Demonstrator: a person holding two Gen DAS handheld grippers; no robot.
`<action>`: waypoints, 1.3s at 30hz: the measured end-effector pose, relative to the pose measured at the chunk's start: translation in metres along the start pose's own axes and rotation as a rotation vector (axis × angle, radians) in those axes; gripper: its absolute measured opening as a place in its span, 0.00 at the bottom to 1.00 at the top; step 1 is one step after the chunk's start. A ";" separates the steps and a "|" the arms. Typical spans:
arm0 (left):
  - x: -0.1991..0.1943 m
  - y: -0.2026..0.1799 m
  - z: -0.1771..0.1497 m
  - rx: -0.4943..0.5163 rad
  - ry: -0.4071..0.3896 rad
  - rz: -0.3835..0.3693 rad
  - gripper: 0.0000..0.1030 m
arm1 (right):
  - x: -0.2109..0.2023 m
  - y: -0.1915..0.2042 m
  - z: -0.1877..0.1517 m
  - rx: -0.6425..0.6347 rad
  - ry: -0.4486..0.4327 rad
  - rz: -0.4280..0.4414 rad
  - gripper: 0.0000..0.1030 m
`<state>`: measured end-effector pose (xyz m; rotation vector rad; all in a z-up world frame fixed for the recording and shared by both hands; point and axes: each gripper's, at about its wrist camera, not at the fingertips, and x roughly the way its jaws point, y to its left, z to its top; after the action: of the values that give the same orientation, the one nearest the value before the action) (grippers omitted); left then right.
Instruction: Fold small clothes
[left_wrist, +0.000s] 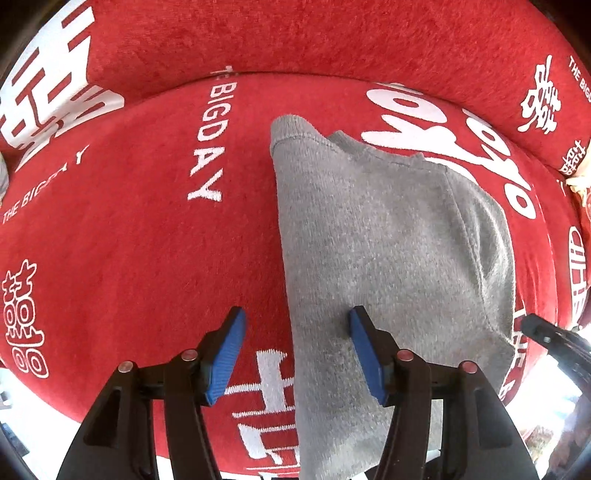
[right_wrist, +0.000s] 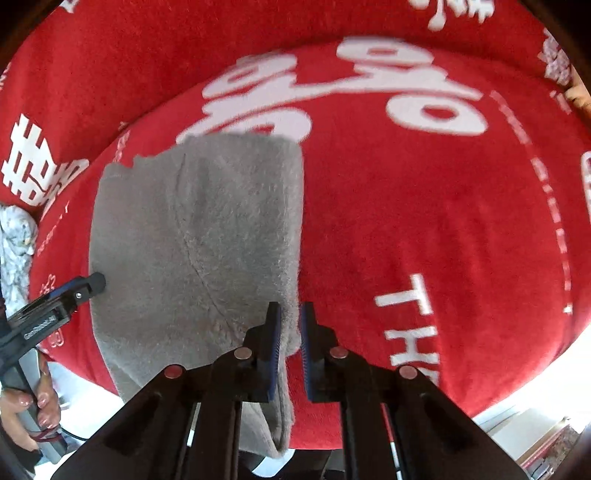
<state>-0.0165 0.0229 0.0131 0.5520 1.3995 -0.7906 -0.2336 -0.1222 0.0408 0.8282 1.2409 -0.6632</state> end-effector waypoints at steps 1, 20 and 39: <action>0.000 -0.001 -0.001 -0.001 0.001 0.005 0.58 | -0.004 0.004 -0.001 -0.014 -0.012 0.005 0.10; -0.012 -0.005 -0.005 0.013 0.041 0.041 0.58 | 0.015 0.004 -0.009 -0.040 0.126 -0.005 0.11; -0.015 0.000 -0.034 0.023 0.135 0.078 0.58 | 0.027 -0.005 -0.026 0.073 0.241 0.043 0.31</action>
<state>-0.0388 0.0511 0.0243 0.6839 1.4848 -0.7178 -0.2459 -0.1028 0.0105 1.0154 1.4177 -0.5884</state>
